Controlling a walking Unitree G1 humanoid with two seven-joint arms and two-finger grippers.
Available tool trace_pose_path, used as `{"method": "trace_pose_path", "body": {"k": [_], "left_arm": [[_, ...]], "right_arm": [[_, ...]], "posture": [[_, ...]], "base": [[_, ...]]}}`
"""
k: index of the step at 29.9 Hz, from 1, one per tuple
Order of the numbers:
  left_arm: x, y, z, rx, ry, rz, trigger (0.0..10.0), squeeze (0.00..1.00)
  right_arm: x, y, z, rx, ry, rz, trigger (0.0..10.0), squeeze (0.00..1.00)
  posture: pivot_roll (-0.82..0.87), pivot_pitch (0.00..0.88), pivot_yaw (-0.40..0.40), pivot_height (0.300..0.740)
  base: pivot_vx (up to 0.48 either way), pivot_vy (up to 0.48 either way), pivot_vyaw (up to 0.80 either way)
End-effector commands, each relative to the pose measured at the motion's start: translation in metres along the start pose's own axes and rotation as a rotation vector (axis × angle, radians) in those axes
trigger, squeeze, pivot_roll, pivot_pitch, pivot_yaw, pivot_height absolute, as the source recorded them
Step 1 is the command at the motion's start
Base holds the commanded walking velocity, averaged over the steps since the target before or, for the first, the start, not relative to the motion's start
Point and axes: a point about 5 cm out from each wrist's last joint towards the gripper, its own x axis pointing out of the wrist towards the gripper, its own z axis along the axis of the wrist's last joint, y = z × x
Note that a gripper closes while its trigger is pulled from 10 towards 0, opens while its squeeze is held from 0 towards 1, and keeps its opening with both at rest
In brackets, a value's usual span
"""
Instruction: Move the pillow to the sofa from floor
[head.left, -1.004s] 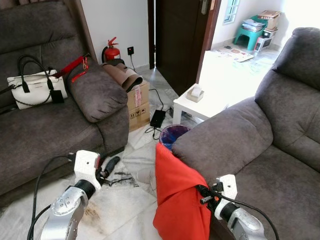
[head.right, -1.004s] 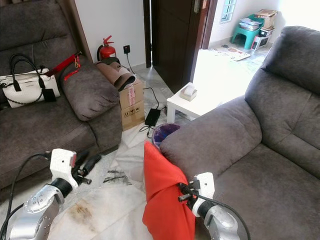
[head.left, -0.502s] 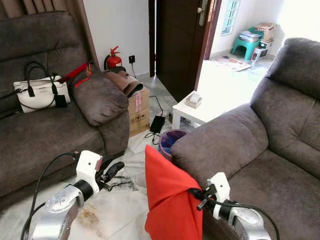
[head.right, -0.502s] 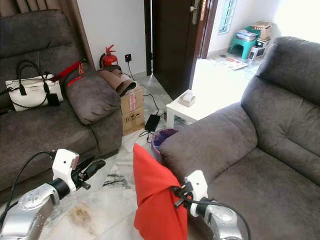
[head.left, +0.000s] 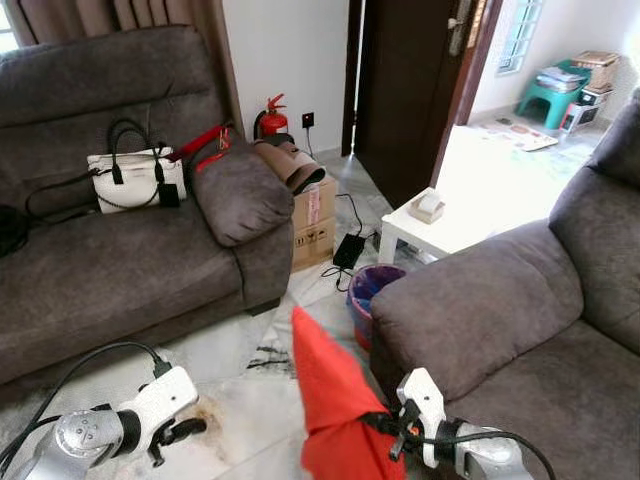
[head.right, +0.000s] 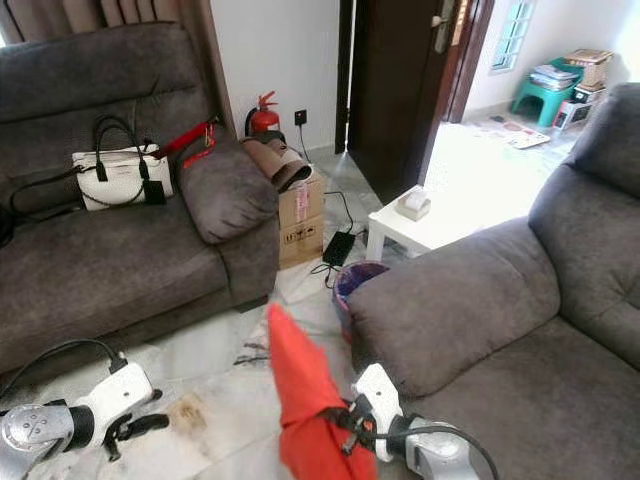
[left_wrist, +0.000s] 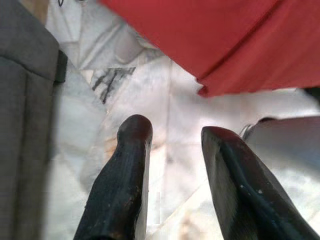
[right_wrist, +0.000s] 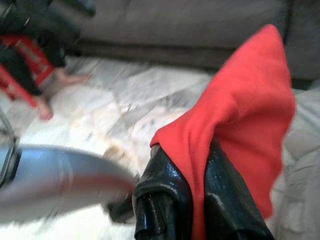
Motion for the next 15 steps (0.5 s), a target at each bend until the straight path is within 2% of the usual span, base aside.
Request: {"method": "trace_pose_path", "body": {"k": [1, 6, 9, 11, 13, 15], "left_arm": [[-0.003, 0.006, -0.001, 0.06, 0.032, -0.002, 10.0, 0.0], [0.001, 0.009, 0.008, 0.053, -0.024, 0.023, 10.0, 0.0], [0.004, 0.001, 0.011, 0.073, -0.035, -0.039, 10.0, 0.0], [0.005, -0.001, 0.011, 0.07, -0.039, -0.063, 10.0, 0.0], [0.005, -0.002, 0.012, 0.07, -0.049, -0.088, 10.0, 0.0], [0.005, -0.003, 0.012, 0.069, -0.046, -0.109, 10.0, 0.0]], "right_arm": [[0.005, -0.004, 0.022, -0.088, -0.068, 0.004, 10.0, 0.0], [0.005, -0.012, 0.031, -0.094, -0.119, -0.075, 10.0, 0.0], [0.008, -0.006, 0.031, -0.223, -0.046, -0.006, 10.0, 0.0], [0.008, -0.004, 0.031, -0.261, -0.019, 0.014, 10.0, 0.0], [0.009, -0.005, 0.035, -0.299, -0.018, 0.021, 10.0, 0.0], [0.01, -0.007, 0.037, -0.296, -0.02, 0.018, 10.0, 0.0]], "posture": [[0.08, 0.0, 0.043, 0.74], [0.08, 0.0, 0.041, 0.74], [0.08, 0.0, 0.042, 0.74], [0.08, 0.0, 0.039, 0.74], [0.08, 0.0, 0.038, 0.74], [0.08, 0.0, 0.038, 0.74]], "base": [[0.0, 0.0, 0.0], [0.0, 0.0, 0.0], [0.0, 0.0, 0.0], [0.0, 0.0, 0.0], [0.0, 0.0, 0.8], [0.0, 0.0, 0.8]]}}
